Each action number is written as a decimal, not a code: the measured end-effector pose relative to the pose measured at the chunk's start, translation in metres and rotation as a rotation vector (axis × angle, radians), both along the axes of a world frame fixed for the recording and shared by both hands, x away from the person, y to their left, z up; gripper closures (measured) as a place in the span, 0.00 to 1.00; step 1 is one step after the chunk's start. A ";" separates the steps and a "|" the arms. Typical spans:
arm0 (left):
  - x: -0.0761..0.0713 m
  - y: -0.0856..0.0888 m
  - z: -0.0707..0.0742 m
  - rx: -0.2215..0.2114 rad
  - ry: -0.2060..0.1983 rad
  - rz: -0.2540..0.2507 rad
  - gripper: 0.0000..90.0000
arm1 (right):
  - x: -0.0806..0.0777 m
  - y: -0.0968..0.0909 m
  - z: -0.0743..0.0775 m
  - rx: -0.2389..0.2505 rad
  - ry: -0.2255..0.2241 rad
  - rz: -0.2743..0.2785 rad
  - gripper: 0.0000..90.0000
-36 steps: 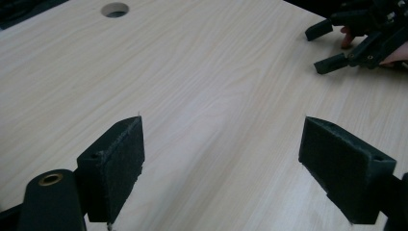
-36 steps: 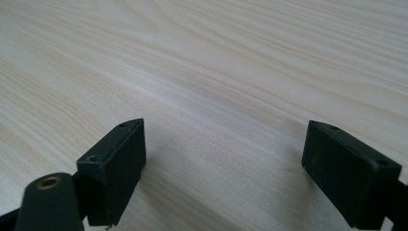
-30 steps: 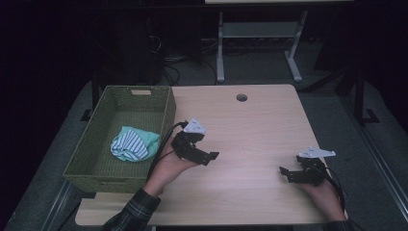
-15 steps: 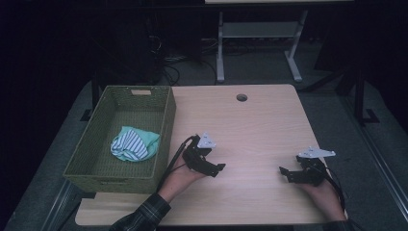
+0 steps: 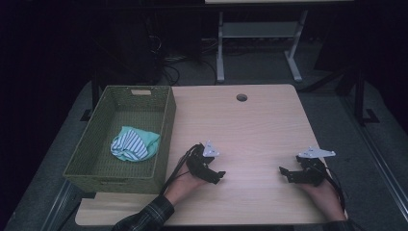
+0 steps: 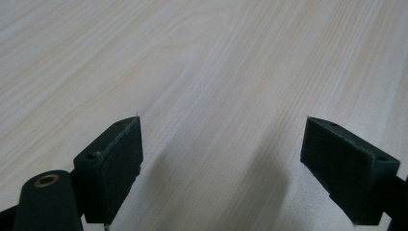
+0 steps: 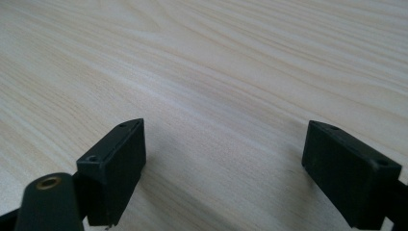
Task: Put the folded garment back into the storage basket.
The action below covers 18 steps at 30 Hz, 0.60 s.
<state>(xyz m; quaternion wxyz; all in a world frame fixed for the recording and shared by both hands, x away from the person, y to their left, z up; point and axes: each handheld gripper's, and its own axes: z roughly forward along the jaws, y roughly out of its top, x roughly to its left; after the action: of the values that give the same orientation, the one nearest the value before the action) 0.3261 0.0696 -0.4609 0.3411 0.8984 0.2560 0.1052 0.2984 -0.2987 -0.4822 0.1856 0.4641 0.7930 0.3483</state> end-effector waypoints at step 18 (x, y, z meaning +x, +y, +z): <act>0.000 0.007 -0.018 -0.067 -0.023 -0.022 0.14 | 0.000 0.000 0.000 0.000 0.001 0.002 0.17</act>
<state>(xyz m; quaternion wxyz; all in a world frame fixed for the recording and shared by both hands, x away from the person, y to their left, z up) 0.3258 0.0761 -0.4786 0.3752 0.8879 0.2456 0.1032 0.2983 -0.2986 -0.4822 0.1851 0.4634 0.7935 0.3483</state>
